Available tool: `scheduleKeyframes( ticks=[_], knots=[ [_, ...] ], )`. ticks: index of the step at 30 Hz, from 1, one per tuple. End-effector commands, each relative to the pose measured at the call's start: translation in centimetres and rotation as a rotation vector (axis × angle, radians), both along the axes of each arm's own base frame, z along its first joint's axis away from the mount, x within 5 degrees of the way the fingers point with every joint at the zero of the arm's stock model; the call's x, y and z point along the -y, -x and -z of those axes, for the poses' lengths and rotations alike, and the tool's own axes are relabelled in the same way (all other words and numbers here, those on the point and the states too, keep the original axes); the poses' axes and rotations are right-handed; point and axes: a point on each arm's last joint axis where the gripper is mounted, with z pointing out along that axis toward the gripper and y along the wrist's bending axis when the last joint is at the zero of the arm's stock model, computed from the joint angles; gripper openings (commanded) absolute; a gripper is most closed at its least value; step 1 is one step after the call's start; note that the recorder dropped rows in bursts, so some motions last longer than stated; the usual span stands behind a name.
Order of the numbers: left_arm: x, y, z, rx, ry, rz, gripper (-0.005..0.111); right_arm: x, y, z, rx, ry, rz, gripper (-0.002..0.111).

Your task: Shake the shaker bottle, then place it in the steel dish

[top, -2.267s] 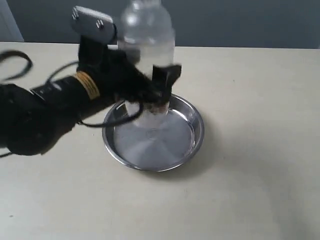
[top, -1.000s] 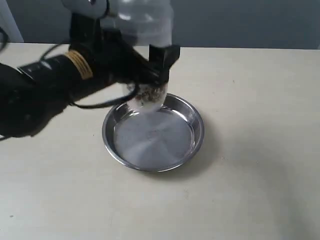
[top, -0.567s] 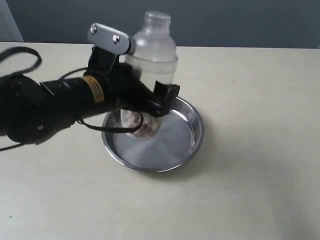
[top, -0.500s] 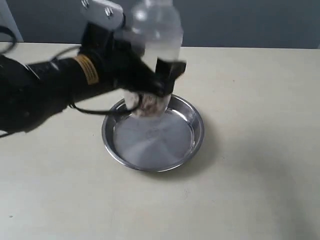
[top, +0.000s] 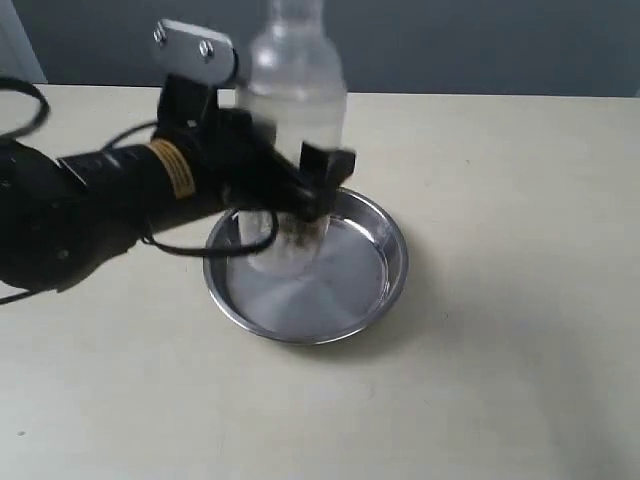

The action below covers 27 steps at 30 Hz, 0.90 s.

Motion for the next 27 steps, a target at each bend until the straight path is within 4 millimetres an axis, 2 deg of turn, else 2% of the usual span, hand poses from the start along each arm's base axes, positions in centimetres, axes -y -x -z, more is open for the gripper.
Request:
scheduleKeyframes(
  ticks=[1,2,4,5,6,8,9,10,11,13,14,15,16,17,18,19,20,23,24,26,27],
  knots=[
    [-0.3,1.1,-6.5,0.236,0.090,0.049,0.000,0.0,0.0,-0.1,0.014,0.003,-0.002,-0.001],
    [-0.5,1.1,-5.6,0.189,0.081,0.032,0.000,0.0,0.0,-0.1,0.014,0.003,-0.002,-0.001],
    [-0.6,0.4,-1.7,0.059,0.029,-0.008,0.000,0.0,0.0,-0.1,0.014,0.003,-0.002,-0.001],
    [-0.6,0.2,-1.2,0.032,0.044,-0.024,0.000,0.0,0.0,-0.1,0.014,0.003,-0.002,-0.001],
    [-0.3,0.0,-2.2,0.076,0.064,-0.011,0.000,0.0,0.0,-0.1,0.014,0.003,-0.002,-0.001],
    [0.1,0.4,-6.7,0.283,0.084,0.069,0.000,0.0,0.0,-0.1,0.014,0.003,-0.002,-0.001],
    [0.0,0.6,-8.4,0.321,0.082,0.075,0.000,0.0,0.0,-0.1,0.014,0.003,-0.002,-0.001],
    [-0.2,0.5,-8.2,0.271,0.073,0.052,0.000,0.0,0.0,-0.1,0.014,0.003,-0.002,-0.001],
    [-0.1,0.1,-6.2,0.175,0.033,0.034,0.000,0.0,0.0,-0.1,0.014,0.003,-0.002,-0.001],
    [0.0,-0.4,0.1,-0.028,-0.048,0.009,0.000,0.0,0.0,-0.1,0.014,0.001,-0.002,-0.001],
    [0.1,-0.4,1.9,-0.078,-0.054,-0.003,0.000,0.0,0.0,-0.1,0.014,0.001,-0.002,-0.001],
    [0.5,-0.4,2.2,-0.055,-0.027,0.012,0.000,0.0,0.0,-0.1,0.014,0.001,-0.002,-0.001],
    [0.9,-0.3,1.5,-0.001,-0.013,0.044,0.000,0.0,0.0,-0.1,0.014,0.001,-0.002,-0.001],
    [1.2,-0.2,0.1,0.074,0.015,0.071,0.000,0.0,0.0,-0.1,0.014,0.001,-0.002,-0.001],
    [1.4,0.0,-2.3,0.171,0.052,0.097,0.000,0.0,0.0,-0.1,0.014,0.001,-0.002,-0.001],
    [1.4,0.1,-3.4,0.206,0.060,0.101,0.000,0.0,0.0,-0.1,0.014,0.001,-0.002,-0.001],
    [1.3,0.1,-3.6,0.195,0.067,0.088,0.000,0.0,0.0,-0.1,0.014,0.001,-0.002,-0.001],
    [1.2,-0.7,0.7,0.070,-0.007,0.057,0.000,0.0,0.0,-0.1,0.014,0.001,-0.002,-0.001],
    [1.1,-1.1,0.7,0.074,-0.007,0.050,0.000,0.0,0.0,-0.1,0.014,0.001,-0.002,-0.001],
    [1.3,-1.2,-2.6,0.207,0.017,0.086,0.000,0.0,0.0,-0.1,0.014,0.001,-0.002,-0.001],
    [1.2,-0.9,-5.2,0.297,0.027,0.095,0.000,0.0,0.0,-0.1,0.014,0.001,-0.002,-0.001]
  ],
)
